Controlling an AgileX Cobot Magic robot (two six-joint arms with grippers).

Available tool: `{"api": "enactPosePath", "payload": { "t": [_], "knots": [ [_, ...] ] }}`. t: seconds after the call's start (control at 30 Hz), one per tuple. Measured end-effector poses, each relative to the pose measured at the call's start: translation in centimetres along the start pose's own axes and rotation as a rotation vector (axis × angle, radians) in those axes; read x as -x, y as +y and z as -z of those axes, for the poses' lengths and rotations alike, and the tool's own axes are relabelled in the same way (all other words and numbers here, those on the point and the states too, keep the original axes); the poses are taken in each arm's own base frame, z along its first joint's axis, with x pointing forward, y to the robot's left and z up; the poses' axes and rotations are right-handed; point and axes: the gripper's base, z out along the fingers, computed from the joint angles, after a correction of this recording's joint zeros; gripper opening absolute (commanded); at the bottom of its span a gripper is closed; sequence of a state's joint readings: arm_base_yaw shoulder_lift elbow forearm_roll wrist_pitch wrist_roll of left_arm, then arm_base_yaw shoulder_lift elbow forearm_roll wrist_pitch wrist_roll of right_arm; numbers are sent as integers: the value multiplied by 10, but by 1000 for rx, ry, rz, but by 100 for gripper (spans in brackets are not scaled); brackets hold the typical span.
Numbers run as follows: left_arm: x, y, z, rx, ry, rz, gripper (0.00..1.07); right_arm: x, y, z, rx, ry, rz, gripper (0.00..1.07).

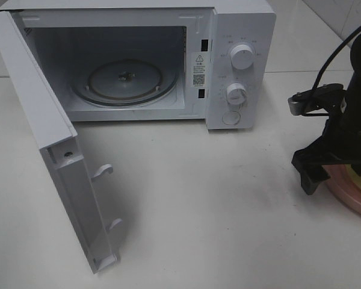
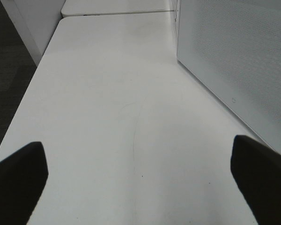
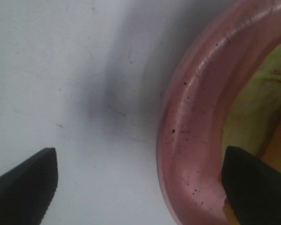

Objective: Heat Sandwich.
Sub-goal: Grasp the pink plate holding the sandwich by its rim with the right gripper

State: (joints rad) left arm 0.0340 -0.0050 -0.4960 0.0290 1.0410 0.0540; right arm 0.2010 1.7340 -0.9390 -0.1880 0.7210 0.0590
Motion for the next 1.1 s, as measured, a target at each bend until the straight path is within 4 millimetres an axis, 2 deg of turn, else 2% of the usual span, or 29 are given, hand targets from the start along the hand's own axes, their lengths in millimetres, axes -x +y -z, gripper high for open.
{"api": "enactPosePath", "payload": {
  "t": [0.17,0.43,0.63,0.9,1.1],
  "knots": [
    [0,0,0,0,0,0,100,2,0,-1,0,-22,-1,90],
    [0,0,0,0,0,0,100,1,-15,-3,-2,-20,-55,90],
    [0,0,0,0,0,0,100,1,-17,-4,-2,-21,-60,89],
    [0,0,0,0,0,0,100,4,-13,-33,9,50,-48,87],
    [0,0,0,0,0,0,100,5,-12,-43,12,70,-43,85]
  ]
}}
